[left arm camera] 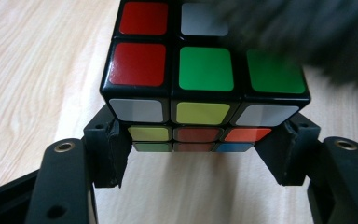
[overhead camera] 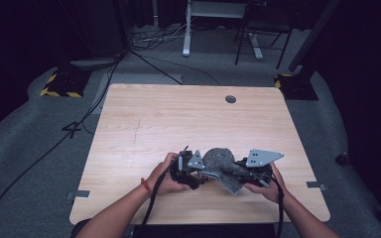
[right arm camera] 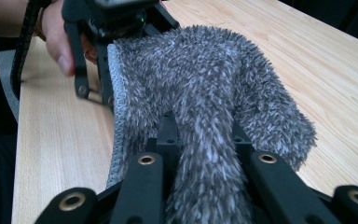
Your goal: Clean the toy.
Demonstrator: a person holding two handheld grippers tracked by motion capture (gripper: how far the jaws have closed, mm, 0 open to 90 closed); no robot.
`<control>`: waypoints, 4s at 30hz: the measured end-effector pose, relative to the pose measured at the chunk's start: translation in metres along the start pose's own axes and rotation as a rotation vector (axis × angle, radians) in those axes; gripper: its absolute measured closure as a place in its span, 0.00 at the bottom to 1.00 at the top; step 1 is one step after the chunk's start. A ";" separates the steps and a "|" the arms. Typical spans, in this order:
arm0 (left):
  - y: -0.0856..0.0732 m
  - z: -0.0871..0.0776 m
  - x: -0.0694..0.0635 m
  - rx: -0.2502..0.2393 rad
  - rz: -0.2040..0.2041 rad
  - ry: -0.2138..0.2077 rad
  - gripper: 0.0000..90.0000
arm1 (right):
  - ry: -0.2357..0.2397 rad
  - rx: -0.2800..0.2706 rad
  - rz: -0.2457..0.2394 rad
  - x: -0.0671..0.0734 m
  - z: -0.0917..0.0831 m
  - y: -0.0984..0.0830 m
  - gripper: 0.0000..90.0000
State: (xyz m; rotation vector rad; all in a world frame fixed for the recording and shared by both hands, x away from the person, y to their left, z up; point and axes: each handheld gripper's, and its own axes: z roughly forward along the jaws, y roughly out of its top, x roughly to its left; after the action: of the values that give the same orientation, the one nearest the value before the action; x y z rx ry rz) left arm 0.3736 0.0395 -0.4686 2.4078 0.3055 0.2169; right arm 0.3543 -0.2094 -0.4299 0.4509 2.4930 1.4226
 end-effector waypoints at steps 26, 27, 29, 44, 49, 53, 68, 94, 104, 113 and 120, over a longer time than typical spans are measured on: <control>0.001 -0.004 -0.001 -0.001 -0.003 -0.020 0.38 | -0.075 0.092 -0.003 -0.010 0.013 -0.006 0.83; 0.000 -0.005 -0.001 -0.005 -0.007 -0.019 0.38 | -0.081 0.093 -0.001 -0.011 0.012 -0.007 0.83; 0.000 -0.007 0.000 -0.008 -0.003 -0.020 0.38 | -0.086 0.098 0.002 -0.012 0.011 -0.008 0.83; 0.001 -0.020 0.001 -0.036 0.015 -0.031 0.38 | -0.114 0.099 0.020 -0.017 0.002 -0.012 0.83; 0.005 -0.011 -0.003 -0.016 0.030 -0.059 0.38 | -0.053 -0.016 0.005 -0.003 -0.005 0.006 0.83; 0.006 -0.007 -0.008 -0.011 0.052 -0.073 0.38 | -0.016 0.007 -0.038 0.010 0.005 0.011 0.83; 0.005 -0.021 -0.004 -0.061 0.040 -0.058 0.38 | -0.060 0.088 0.023 -0.012 0.009 -0.009 0.83; 0.003 -0.032 0.001 -0.166 0.030 -0.067 0.38 | 0.042 0.004 0.094 -0.017 0.002 -0.013 0.84; 0.004 -0.016 -0.006 -0.070 0.069 -0.078 0.36 | 0.083 -0.059 0.044 -0.007 -0.002 -0.003 0.84; 0.004 -0.009 -0.006 -0.029 0.086 -0.082 0.37 | 0.091 -0.037 -0.013 0.007 0.008 0.006 0.84; 0.003 -0.014 -0.006 -0.062 0.092 -0.064 0.37 | 0.075 -0.020 -0.001 0.003 0.006 0.003 0.84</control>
State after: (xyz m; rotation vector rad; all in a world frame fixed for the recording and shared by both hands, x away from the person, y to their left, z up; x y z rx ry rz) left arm 0.3648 0.0438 -0.4568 2.3646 0.1574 0.1876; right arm 0.3544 -0.2024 -0.4309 0.3999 2.5344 1.4890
